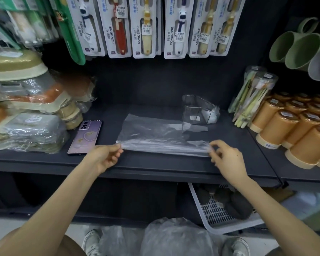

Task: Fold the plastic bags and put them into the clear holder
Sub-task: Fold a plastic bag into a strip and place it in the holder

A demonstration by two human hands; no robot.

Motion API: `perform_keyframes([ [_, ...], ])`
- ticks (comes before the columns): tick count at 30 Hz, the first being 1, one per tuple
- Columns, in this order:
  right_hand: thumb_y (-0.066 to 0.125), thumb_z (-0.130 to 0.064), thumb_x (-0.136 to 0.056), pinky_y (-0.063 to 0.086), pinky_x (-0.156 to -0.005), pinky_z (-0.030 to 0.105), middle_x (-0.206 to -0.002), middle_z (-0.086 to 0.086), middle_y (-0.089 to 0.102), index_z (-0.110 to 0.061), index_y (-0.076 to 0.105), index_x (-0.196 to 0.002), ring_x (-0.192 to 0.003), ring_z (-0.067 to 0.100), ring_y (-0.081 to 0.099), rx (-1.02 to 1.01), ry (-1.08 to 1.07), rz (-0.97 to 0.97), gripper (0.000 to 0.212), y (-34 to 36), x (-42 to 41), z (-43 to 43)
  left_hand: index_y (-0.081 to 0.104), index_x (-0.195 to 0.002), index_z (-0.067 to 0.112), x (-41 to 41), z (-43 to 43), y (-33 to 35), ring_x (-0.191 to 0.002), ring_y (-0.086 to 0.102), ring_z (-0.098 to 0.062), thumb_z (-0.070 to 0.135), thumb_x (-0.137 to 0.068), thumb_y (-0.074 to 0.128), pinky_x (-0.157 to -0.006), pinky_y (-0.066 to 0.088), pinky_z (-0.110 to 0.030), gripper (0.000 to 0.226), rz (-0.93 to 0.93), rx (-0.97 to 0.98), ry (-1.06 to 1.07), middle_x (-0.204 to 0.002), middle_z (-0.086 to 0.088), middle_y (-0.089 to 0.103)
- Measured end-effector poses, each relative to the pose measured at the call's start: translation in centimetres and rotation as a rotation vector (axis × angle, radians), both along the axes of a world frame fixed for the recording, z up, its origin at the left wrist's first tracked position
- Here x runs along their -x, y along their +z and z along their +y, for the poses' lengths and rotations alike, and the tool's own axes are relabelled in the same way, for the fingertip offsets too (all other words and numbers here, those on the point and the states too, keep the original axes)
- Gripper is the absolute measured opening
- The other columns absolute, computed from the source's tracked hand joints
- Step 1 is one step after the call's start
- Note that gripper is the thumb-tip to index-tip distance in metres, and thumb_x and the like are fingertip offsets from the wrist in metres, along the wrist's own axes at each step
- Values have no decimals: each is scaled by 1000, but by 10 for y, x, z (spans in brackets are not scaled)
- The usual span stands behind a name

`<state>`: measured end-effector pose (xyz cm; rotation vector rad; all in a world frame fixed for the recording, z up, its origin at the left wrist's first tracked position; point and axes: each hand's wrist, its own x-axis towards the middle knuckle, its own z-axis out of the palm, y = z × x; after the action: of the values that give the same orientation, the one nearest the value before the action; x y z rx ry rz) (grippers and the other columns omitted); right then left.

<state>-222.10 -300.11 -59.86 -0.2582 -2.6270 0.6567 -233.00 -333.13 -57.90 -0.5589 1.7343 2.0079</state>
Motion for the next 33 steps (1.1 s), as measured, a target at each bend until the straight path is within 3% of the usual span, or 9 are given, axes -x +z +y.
perform_keyframes([
  [4, 63, -22, -92, 44, -50, 32, -60, -1, 62, -10, 62, -116, -52, 21, 57, -131, -9, -61, 27, -9, -12, 10, 61, -87, 1, -12, 4, -3, -44, 60, -7, 9, -93, 61, -39, 43, -12, 10, 8, 25, -58, -59, -5, 68],
  [8, 63, -26, -91, 46, -68, 34, -77, -2, 65, -20, 49, -131, -74, 15, 60, 201, -9, -209, 43, -6, -19, 11, 57, -98, 9, -18, 0, 10, -69, 65, -24, 39, -90, 63, -46, 48, -21, 31, -1, 126, -129, -86, -17, 68],
  [13, 71, -13, -85, 44, -81, 23, -109, 1, 58, -28, 43, -137, -101, 17, 57, 666, 180, -490, 61, 29, -36, 23, 60, -115, 8, -12, -8, -4, -103, 58, -39, 43, -87, 64, -87, 43, -40, 45, 557, 1114, -212, -110, -18, 61],
  [15, 70, -12, -85, 40, -85, 23, -122, -3, 54, -31, 45, -137, -114, 16, 52, 550, 206, -523, 60, 38, -37, 23, 68, -107, 5, -10, -2, -12, -98, 58, -43, 31, -90, 58, -88, 44, -44, 33, 904, 1181, -240, -105, -20, 62],
  [18, 56, -30, -94, 35, -103, 31, -137, 2, 52, -20, 52, -136, -128, 20, 46, 134, 112, -210, 43, 38, -22, -5, 67, -115, 1, -2, 16, -23, -113, 57, -42, 42, -89, 34, -100, 42, -44, 59, 1119, 1194, -472, -121, -20, 63],
  [21, 26, -47, -95, 22, -114, 35, -143, 14, 48, -10, 52, -136, -135, 29, 42, -131, 217, -88, 62, 19, 8, -62, 37, -146, 7, -3, 38, -29, -146, 22, -29, 59, -83, 9, -117, 16, -35, 87, 1012, 1176, -690, -154, -11, 32],
  [27, -24, -64, -79, -14, -116, 34, -161, -2, -3, -24, 5, -154, -148, 13, -10, -343, 298, -443, 89, -29, 18, -88, 0, -154, 23, -15, 46, -50, -148, -10, -19, 66, -68, -18, -118, -9, -32, 98, 863, 1349, -881, -161, -3, -6],
  [30, -35, -68, -68, -14, -116, 33, -161, -3, -3, -25, 2, -153, -148, 13, -8, -359, 192, -462, 103, -30, -1, -50, -1, -153, 26, -18, 43, -47, -148, -11, -18, 70, -74, -13, -118, -9, -32, 91, 828, 1320, -912, -161, -1, -8],
  [33, -33, -72, -68, -14, -116, 27, -161, 0, 2, -20, 7, -153, -148, 11, -6, -280, 176, -409, 107, -12, -3, -37, 14, -153, 26, -15, 42, -31, -149, -2, -17, 59, -98, 24, -119, 4, -32, 65, 782, 1074, -783, -161, 2, 4],
])
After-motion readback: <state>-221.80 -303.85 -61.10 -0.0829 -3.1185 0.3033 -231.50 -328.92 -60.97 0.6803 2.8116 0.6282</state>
